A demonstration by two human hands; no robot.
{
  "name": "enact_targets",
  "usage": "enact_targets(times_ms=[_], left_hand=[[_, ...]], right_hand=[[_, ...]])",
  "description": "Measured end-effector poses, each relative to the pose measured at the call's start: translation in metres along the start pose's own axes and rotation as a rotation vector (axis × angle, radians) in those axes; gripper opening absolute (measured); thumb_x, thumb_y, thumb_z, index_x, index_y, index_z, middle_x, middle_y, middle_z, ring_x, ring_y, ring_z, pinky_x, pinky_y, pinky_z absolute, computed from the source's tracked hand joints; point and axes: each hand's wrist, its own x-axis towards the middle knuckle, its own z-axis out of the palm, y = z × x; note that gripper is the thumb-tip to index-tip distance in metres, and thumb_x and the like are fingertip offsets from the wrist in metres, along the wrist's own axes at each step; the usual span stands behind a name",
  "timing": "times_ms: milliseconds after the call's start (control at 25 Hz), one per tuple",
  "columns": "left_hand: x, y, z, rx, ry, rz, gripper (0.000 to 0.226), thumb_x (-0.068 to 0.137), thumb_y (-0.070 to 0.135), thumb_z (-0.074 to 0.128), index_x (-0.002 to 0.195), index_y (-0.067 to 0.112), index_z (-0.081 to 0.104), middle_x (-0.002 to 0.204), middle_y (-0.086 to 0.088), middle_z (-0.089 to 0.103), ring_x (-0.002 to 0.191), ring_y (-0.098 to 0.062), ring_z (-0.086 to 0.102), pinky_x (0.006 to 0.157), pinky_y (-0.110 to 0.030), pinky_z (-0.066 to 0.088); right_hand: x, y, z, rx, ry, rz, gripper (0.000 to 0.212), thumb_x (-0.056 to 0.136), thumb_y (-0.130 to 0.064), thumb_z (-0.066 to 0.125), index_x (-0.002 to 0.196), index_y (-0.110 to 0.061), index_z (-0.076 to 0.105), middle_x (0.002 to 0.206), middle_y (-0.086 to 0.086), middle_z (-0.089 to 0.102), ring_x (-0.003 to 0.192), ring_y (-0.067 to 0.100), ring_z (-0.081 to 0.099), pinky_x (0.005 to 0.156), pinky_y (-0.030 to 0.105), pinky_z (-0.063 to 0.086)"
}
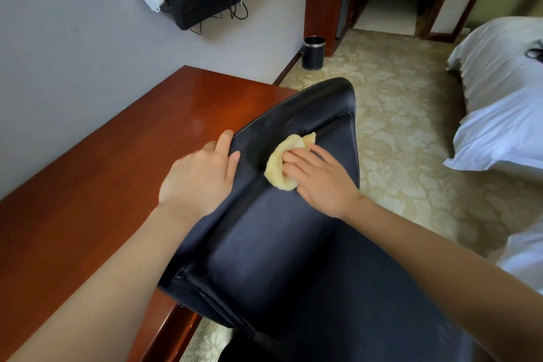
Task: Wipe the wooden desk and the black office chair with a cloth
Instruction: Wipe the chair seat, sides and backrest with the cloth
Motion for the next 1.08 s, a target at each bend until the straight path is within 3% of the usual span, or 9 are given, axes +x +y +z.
enact_targets(times_ms=[240,360,440,600,760,880,1080], left_hand=[[0.001,0.002,0.000,0.034,0.006,-0.012,0.049,0.101,0.038,0.022,0.145,0.018,0.026,0.098,-0.002,0.062,0.054,-0.012,0.042,0.042,-0.023,0.024],[0.002,0.002,0.000,0.046,0.001,-0.006,0.049,0.100,0.038,0.021,0.144,0.018,0.026,0.101,-0.002,0.062,0.053,-0.011,0.039,0.042,-0.022,0.022],[0.002,0.002,0.001,0.047,-0.002,-0.006,0.048,0.100,0.038,0.022,0.144,0.018,0.027,0.101,-0.002,0.062,0.051,-0.008,0.035,0.042,-0.020,0.019],[0.003,0.002,0.002,0.049,0.007,0.004,0.047,0.101,0.036,0.023,0.143,0.017,0.028,0.098,-0.002,0.062,0.050,-0.008,0.035,0.042,-0.020,0.019],[0.004,0.000,0.003,0.047,0.009,0.001,0.047,0.101,0.036,0.024,0.143,0.016,0.029,0.096,-0.003,0.061,0.052,-0.011,0.038,0.044,-0.024,0.022],[0.006,0.000,0.003,0.040,0.005,-0.005,0.046,0.101,0.034,0.024,0.142,0.015,0.029,0.094,-0.004,0.061,0.052,-0.014,0.041,0.046,-0.026,0.028],[0.004,0.002,0.001,0.063,-0.002,-0.006,0.047,0.101,0.034,0.024,0.143,0.014,0.030,0.091,-0.005,0.060,0.056,-0.019,0.048,0.049,-0.029,0.038]], right_hand=[[-0.005,0.074,0.005,0.035,-0.163,0.487,0.047,0.081,-0.003,0.054,0.127,-0.010,0.048,0.134,0.007,0.050,0.126,0.029,0.043,0.108,0.038,0.026],[-0.008,0.105,0.006,0.197,-0.242,0.761,0.038,0.086,-0.001,0.047,0.123,-0.009,0.041,0.120,0.016,0.051,0.104,0.032,0.047,0.084,0.041,0.038],[-0.008,0.116,0.008,0.315,-0.234,0.830,0.031,0.089,0.001,0.043,0.119,-0.005,0.039,0.110,0.021,0.052,0.087,0.028,0.043,0.070,0.037,0.035],[0.007,0.116,0.012,0.401,-0.098,0.872,0.028,0.089,0.003,0.039,0.116,-0.002,0.040,0.100,0.019,0.052,0.087,0.034,0.048,0.066,0.035,0.032],[0.018,0.094,0.015,0.353,-0.063,0.876,0.028,0.086,0.002,0.041,0.113,-0.003,0.043,0.107,0.018,0.056,0.097,0.037,0.052,0.075,0.040,0.037],[0.015,0.075,0.008,0.271,-0.038,0.719,0.021,0.082,0.003,0.046,0.100,-0.009,0.046,0.093,0.008,0.052,0.093,0.033,0.051,0.075,0.035,0.032],[0.014,0.032,-0.004,0.288,-0.021,0.540,0.024,0.080,0.004,0.050,0.099,-0.009,0.049,0.097,0.002,0.052,0.099,0.025,0.048,0.088,0.034,0.031]])
